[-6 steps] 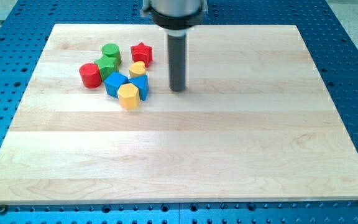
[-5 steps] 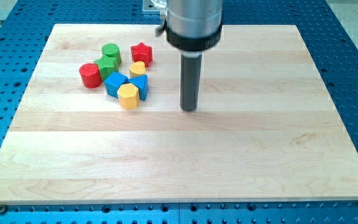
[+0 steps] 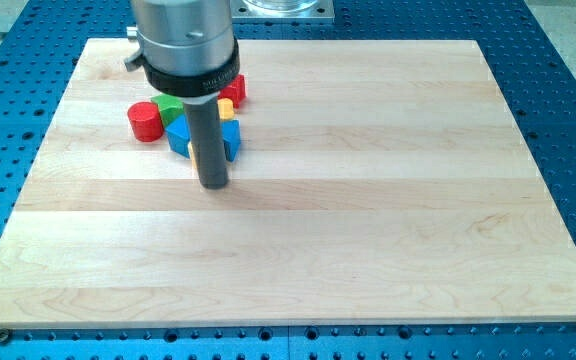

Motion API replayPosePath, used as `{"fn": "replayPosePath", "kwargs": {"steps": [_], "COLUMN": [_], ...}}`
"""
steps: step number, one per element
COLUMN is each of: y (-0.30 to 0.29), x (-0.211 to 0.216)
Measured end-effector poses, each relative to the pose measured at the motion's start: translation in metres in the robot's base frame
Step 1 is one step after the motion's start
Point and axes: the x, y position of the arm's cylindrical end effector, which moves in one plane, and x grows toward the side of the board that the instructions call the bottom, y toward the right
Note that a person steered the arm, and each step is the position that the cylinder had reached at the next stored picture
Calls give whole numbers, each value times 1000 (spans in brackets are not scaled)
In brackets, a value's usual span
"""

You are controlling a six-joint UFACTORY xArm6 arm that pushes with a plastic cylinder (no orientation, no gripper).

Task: Push the hexagon into the cube

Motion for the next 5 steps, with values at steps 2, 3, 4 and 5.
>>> {"fn": "replayPosePath", "kwargs": {"steps": [2,3,4,5], "y": [0,-7,-52,-104], "x": [13,59,71,64]}}
